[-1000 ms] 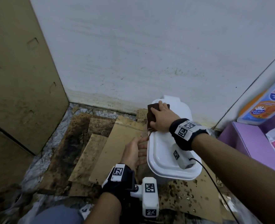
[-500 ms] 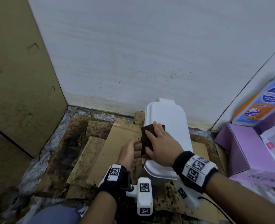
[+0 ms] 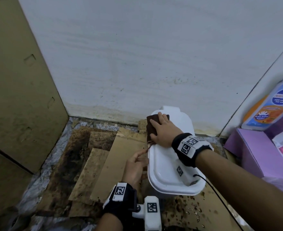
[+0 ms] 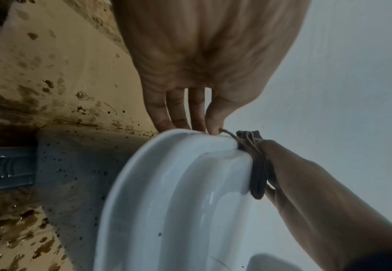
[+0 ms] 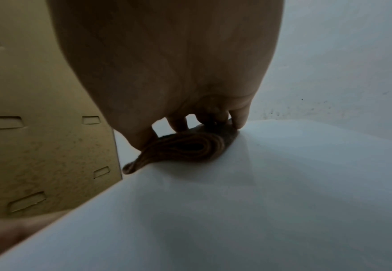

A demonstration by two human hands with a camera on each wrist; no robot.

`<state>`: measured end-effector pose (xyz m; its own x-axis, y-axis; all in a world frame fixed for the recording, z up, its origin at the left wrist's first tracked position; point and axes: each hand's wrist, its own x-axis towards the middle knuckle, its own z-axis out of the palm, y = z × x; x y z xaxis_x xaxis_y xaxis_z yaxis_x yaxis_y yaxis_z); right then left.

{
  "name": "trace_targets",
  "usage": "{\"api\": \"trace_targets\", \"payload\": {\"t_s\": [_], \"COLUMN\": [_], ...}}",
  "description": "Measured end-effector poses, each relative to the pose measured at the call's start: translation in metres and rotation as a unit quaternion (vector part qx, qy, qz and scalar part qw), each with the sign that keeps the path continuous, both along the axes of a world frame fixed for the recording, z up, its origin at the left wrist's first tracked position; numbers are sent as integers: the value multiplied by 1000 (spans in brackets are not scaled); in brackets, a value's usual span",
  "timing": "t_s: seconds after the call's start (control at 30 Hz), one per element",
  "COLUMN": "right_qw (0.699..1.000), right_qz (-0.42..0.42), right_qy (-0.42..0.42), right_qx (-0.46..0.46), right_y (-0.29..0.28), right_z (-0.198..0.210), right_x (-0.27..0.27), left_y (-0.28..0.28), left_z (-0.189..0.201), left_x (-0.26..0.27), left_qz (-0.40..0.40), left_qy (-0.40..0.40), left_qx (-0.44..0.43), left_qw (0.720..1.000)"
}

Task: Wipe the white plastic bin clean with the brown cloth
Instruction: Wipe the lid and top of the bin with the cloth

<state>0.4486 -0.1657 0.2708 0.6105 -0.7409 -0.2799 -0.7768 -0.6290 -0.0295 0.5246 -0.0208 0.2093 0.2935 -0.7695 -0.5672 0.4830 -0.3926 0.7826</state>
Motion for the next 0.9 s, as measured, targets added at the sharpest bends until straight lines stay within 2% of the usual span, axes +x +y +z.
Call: {"api": "trace_targets", "payload": {"t_s": [0.27,0.5,0.67,0.77,0.9], "right_qw": [998,1000,999,999,998], "right_qz": [49,18,-15,-3,45], "right_qy": [-39,8,39,38,15], "right_qx": [-3,-18,-7,-5,-27], "right_y": [80,27,-17,-14,31], "right_z": [-5,-1,8,8,1], "right_x": [-47,-7,19,18,-6], "left_y": [1,5,5,4,2], "left_z": [4,5,8,9,9], "left_x": [0,1,2,4,3], "left_qz": [20,13,28,42,56], "left_qy": [44,40,81,104,119], "left_qx": [-15,10,25,39,46], "left_qw": [999,999,996,993,990]}}
